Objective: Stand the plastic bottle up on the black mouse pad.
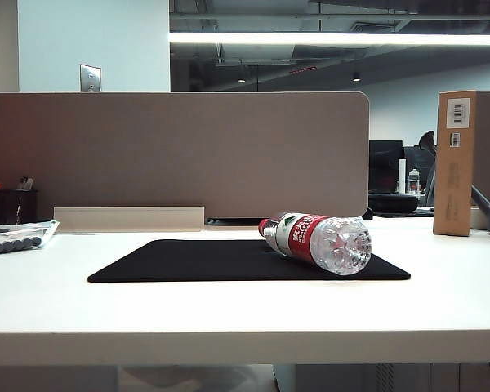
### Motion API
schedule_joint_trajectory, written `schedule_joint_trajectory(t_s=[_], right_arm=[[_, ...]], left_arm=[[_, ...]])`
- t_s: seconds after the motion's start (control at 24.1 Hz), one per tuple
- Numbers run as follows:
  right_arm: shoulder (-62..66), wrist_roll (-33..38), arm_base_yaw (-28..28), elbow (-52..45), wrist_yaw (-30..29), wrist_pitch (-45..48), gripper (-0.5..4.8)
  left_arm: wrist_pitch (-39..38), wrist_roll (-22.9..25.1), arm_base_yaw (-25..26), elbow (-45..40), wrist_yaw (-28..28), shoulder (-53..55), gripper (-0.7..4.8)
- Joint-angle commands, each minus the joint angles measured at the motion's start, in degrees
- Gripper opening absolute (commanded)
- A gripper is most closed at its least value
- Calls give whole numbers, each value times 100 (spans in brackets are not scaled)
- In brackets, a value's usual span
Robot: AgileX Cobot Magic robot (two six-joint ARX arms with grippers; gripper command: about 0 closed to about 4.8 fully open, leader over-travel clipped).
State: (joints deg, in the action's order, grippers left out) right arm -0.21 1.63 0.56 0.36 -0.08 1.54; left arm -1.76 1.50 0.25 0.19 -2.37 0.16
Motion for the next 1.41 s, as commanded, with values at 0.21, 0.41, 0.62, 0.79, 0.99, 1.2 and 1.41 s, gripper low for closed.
schedule_joint_trajectory(t_s=[0.21, 0.41, 0.62, 0.79, 0.99, 1.2, 1.41], right_arm=[[7, 911, 7, -20, -1316, 385, -1], [9, 1871, 7, -15, -1425, 612, -1], [9, 2280, 7, 85, -1867, 734, -1], [37, 2282, 7, 459, -1698, 365, -2], [879, 2234, 7, 1705, -1097, -645, -2], [3897, 2214, 20, 3126, -2135, -645, -2], [5877, 2063, 520, 4544, -2396, -791, -2]], left_arm=[[-4, 2, -1963, 26, -42, -2, 1], [-332, 2, -2249, 26, -42, -2, 1], [-844, 4, -2275, 26, -22, 0, 1], [-826, 2, -2277, 26, -28, -2, 1], [-824, 2, -2361, 24, -15, -2, 1], [-826, 2, -3501, 24, -46, -2, 1], [-828, 2, -3560, 24, -22, -2, 1]])
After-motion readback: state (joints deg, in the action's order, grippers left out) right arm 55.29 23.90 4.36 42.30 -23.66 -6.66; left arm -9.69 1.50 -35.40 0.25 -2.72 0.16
